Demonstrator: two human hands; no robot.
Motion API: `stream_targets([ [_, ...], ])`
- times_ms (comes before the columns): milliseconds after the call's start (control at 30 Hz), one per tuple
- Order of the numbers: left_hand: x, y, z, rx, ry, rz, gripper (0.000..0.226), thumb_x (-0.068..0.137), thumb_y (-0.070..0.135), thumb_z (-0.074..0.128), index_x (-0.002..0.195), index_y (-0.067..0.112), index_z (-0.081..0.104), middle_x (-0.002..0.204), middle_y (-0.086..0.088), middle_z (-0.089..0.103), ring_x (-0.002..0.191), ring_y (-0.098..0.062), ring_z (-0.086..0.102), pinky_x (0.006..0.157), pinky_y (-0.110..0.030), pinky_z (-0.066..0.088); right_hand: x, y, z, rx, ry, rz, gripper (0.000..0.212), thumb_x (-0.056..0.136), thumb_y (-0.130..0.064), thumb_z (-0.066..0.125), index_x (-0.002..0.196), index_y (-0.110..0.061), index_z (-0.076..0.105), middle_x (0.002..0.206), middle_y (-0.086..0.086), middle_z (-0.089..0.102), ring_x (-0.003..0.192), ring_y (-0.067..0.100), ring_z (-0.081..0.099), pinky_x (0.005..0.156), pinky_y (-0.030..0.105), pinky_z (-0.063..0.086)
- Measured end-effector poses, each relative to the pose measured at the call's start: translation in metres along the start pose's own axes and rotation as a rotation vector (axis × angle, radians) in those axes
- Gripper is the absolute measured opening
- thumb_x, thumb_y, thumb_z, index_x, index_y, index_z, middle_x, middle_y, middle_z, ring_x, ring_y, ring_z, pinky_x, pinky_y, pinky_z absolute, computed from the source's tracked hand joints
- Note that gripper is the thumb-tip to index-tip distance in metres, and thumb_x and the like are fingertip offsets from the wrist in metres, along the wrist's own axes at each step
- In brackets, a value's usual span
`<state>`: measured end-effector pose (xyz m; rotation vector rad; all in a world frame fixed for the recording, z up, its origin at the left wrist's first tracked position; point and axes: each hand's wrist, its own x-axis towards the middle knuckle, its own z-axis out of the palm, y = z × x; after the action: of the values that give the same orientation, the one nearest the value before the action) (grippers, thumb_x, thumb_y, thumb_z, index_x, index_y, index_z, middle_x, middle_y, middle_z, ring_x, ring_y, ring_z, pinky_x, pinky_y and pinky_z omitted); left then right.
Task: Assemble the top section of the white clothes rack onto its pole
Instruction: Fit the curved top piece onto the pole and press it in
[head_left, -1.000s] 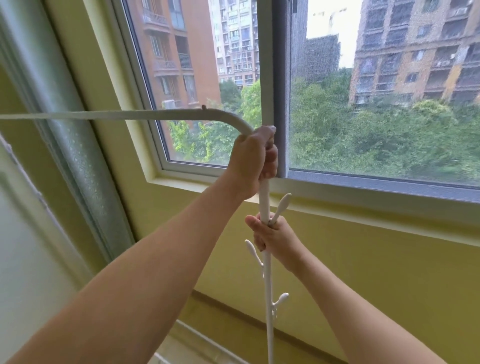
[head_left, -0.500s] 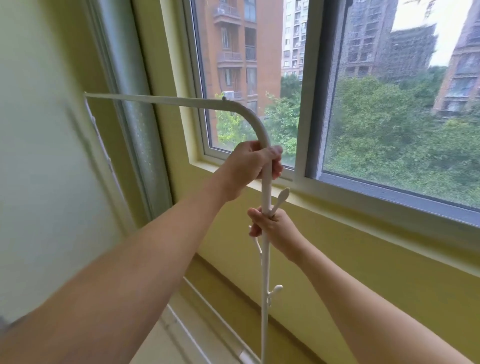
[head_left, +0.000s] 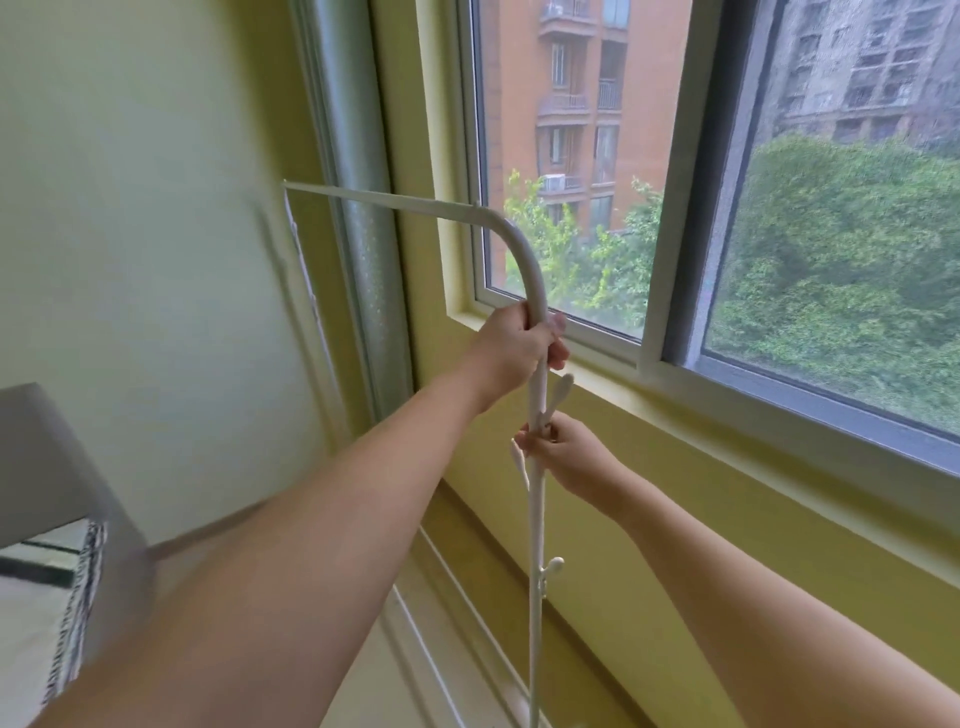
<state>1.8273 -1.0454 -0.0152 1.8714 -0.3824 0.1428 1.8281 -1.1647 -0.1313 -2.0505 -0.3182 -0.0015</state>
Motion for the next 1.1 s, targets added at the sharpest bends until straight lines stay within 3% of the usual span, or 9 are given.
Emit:
stream_targets([
  [233,0.008,-0.002,0.003,0.093,0.035,0.002,0.018,0.105,0.027,0.048,0.095,0.015,0.058,0.077,-0.003,0.073,0.075,-0.018,0.071,0.090,-0.044,0.057,0.009,-0.001,0.000,-0.111,-0.024,0.038,0.024,0.098,-0.032,0.053,0.090,-0.011,0.062,0.081,-0.001,0.062,0.073,0.017,0.055,0.064,0.029,0.041],
  [367,0.007,-0.002,-0.002,0.145,0.081,-0.021,0.019,0.104,0.027,0.048,0.104,0.010,0.057,0.079,-0.002,0.073,0.076,-0.018,0.072,0.085,-0.038,0.057,0.016,-0.006,-0.003,-0.234,-0.098,0.021,0.025,0.098,-0.033,0.052,0.088,-0.012,0.064,0.087,0.005,0.066,0.072,0.017,0.060,0.064,0.030,0.048],
  [533,0.016,0.001,-0.005,0.231,0.106,-0.137,0.015,0.103,0.031,0.050,0.092,0.020,0.054,0.085,-0.001,0.074,0.088,-0.022,0.073,0.082,-0.044,0.061,0.033,-0.013,-0.019,-0.334,-0.250,-0.013,0.024,0.097,-0.035,0.055,0.084,-0.016,0.059,0.084,0.005,0.064,0.064,0.019,0.066,0.052,0.027,0.058],
  [667,0.023,0.001,-0.006,0.266,0.152,-0.220,0.014,0.100,0.034,0.054,0.092,0.022,0.056,0.085,0.000,0.076,0.083,-0.017,0.073,0.069,-0.037,0.064,0.043,-0.014,-0.027,-0.384,-0.332,-0.092,0.028,0.097,-0.037,0.055,0.083,-0.013,0.062,0.082,0.008,0.067,0.073,0.029,0.072,0.061,0.040,0.063],
  [800,0.021,0.003,0.003,0.258,0.229,-0.244,0.015,0.099,0.033,0.054,0.090,0.021,0.057,0.083,0.000,0.078,0.077,-0.018,0.076,0.057,-0.029,0.060,0.046,-0.008,-0.032,-0.401,-0.369,-0.160,0.037,0.097,-0.039,0.053,0.087,-0.006,0.064,0.081,0.011,0.069,0.065,0.028,0.070,0.067,0.044,0.062],
  [1100,0.002,0.016,0.019,0.252,0.288,-0.293,0.014,0.100,0.032,0.053,0.095,0.019,0.057,0.093,-0.007,0.077,0.089,-0.024,0.075,0.081,-0.043,0.063,0.038,-0.006,-0.040,-0.395,-0.426,-0.213,0.041,0.098,-0.039,0.053,0.095,0.000,0.064,0.096,0.019,0.070,0.070,0.022,0.059,0.080,0.048,0.058],
])
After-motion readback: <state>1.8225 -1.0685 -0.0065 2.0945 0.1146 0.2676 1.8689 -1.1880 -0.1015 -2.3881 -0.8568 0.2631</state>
